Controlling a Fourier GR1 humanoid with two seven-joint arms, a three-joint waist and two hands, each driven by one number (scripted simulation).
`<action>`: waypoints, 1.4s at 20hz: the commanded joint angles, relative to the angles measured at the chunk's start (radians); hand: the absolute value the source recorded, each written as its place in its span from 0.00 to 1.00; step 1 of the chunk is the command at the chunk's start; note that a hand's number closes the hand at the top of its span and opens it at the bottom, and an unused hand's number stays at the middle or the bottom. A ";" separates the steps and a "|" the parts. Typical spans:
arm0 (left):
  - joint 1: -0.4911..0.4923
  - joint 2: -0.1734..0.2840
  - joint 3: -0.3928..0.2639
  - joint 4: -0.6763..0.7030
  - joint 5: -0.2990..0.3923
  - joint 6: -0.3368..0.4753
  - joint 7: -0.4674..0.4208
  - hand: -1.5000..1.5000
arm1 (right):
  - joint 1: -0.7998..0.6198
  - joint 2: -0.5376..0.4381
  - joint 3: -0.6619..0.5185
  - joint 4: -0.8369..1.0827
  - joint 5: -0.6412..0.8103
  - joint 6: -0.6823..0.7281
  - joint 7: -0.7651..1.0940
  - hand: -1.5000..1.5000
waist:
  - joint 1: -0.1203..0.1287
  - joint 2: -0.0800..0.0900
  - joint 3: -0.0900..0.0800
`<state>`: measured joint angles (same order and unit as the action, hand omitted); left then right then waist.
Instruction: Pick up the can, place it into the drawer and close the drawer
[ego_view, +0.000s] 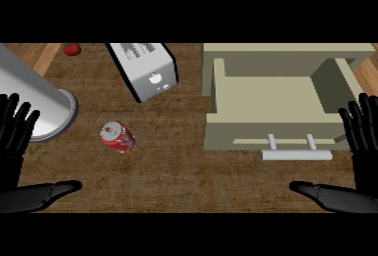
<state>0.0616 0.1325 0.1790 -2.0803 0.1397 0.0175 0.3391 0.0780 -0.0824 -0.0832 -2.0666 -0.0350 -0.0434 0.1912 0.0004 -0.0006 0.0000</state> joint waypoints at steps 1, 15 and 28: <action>0.014 0.004 0.027 0.023 0.021 -0.042 -0.025 0.00 | -0.005 -0.013 -0.054 0.037 -0.049 0.034 -0.027 0.00 | 0.000 0.000 0.000; -0.068 -0.069 -0.068 0.344 -0.131 0.010 -0.184 0.00 | 0.078 0.007 -0.064 -0.002 -0.040 0.071 -0.083 0.00 | -0.006 0.001 0.000; -0.070 -0.093 -0.024 0.643 -0.162 0.057 -0.427 0.00 | 0.051 -0.045 -0.163 -0.089 -0.100 0.097 0.026 0.00 | -0.005 0.001 0.000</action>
<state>0.0316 0.0263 0.1082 -1.5699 -0.0320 0.0688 -0.0045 0.1404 -0.1014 -0.2086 -2.1326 -0.1098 0.0425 0.1799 -0.0032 -0.0001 -0.0002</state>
